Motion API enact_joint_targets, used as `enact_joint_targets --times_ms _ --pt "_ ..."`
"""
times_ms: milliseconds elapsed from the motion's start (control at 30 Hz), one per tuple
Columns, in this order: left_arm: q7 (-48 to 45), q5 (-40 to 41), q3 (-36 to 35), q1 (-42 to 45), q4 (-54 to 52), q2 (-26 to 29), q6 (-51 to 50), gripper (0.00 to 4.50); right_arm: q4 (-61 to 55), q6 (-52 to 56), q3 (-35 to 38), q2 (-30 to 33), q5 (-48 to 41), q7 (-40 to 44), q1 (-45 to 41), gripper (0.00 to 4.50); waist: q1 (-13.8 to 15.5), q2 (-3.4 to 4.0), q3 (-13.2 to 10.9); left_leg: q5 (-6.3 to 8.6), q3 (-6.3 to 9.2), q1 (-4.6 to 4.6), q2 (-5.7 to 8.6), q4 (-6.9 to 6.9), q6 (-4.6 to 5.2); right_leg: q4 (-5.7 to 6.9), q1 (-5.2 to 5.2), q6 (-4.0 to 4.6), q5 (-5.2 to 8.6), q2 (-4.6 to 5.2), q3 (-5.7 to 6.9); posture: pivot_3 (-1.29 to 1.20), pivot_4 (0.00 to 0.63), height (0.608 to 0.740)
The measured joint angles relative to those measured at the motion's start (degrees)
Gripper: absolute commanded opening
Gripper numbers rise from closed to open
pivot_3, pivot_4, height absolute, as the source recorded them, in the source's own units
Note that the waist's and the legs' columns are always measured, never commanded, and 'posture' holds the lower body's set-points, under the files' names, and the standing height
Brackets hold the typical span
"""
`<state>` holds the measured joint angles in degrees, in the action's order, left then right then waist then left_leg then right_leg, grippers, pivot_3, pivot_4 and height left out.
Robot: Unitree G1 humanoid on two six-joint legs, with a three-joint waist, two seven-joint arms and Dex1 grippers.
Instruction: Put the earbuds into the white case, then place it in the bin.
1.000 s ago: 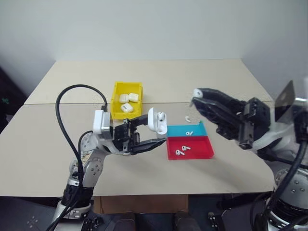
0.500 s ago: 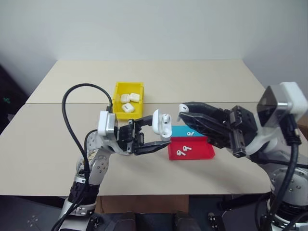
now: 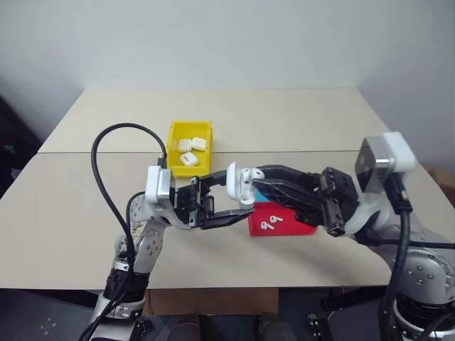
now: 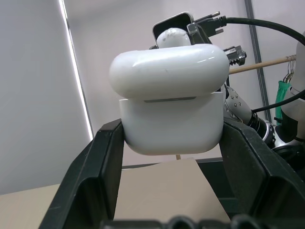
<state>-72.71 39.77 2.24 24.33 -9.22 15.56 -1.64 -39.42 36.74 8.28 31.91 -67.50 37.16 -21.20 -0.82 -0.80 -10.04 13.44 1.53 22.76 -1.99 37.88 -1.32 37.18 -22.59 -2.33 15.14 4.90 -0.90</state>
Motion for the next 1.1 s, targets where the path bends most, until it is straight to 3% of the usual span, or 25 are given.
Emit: enact_joint_targets --times_ms 867,967,1067,1100 --pt "0.20 -1.24 0.09 -0.40 0.10 -0.54 0.26 2.76 0.54 0.01 -2.57 2.34 1.52 1.68 0.23 1.27 0.03 0.00 0.00 0.00 0.00 0.00 0.00 0.00 0.00 -0.02 0.01 -0.01 0.00 0.00 0.01 0.00 0.150 0.740" --pt "0.20 -1.44 0.06 -0.43 0.26 -0.54 0.26 2.76 0.57 -0.10 -2.78 2.35 2.19 2.37 0.23 1.92 0.03 0.00 0.00 0.00 0.00 0.00 0.00 0.00 0.00 -0.03 0.00 -0.01 0.00 0.00 0.01 0.00 0.150 0.740" --pt "0.22 -1.46 0.05 -0.44 0.91 -0.58 0.26 2.76 0.51 -0.49 -3.04 2.35 3.58 3.42 0.23 2.89 0.03 0.00 0.00 0.00 0.00 0.00 0.00 0.00 0.00 -0.03 0.01 -0.01 0.00 0.00 0.01 0.00 0.150 0.740" --pt "0.35 -1.47 0.04 -0.44 1.07 -0.59 0.26 2.76 0.49 -0.62 -3.07 2.35 3.99 3.71 0.25 2.89 0.03 -0.01 0.00 0.00 0.00 0.00 0.00 0.00 0.00 -0.03 0.01 -0.01 0.00 0.00 0.01 0.00 0.150 0.740"
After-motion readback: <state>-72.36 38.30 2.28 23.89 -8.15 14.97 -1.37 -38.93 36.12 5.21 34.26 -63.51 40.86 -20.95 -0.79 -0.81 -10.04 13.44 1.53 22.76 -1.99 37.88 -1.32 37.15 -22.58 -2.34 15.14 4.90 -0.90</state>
